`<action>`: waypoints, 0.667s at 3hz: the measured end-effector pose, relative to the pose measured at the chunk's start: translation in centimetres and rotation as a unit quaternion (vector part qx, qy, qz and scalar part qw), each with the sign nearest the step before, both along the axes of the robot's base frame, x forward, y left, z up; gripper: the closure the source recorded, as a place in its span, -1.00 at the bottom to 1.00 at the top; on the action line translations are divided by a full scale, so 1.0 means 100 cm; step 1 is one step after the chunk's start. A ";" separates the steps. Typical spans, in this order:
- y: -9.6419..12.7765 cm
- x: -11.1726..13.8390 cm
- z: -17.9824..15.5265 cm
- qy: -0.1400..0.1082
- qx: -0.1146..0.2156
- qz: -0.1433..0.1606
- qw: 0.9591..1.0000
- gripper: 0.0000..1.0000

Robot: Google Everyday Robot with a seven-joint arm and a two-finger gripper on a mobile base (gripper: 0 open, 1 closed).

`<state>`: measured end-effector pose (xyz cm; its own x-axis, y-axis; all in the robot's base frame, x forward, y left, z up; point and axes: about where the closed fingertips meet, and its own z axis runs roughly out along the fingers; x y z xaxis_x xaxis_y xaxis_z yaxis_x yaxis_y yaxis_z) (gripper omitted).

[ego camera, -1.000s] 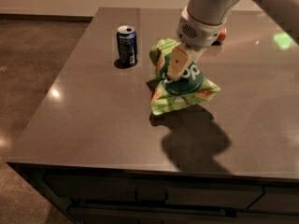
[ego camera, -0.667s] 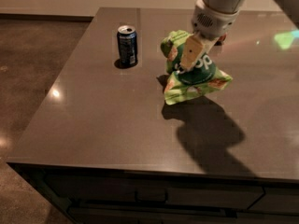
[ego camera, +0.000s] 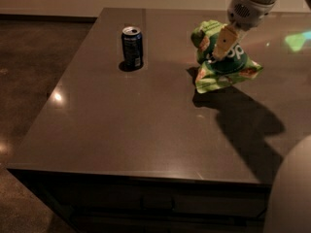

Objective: Move green rice chip bag near coke can

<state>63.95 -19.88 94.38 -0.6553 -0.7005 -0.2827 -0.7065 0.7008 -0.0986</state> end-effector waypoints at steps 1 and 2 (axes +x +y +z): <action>-0.042 0.041 -0.021 -0.017 -0.002 -0.016 1.000 1.00; -0.044 0.047 -0.023 -0.019 -0.005 -0.017 1.000 1.00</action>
Offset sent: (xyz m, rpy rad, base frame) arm 0.0354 -0.0591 -0.0183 -0.0076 -0.0023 -0.0429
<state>68.66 -24.24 92.11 -0.6682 -0.6805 -0.3007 -0.6778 0.7235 -0.1311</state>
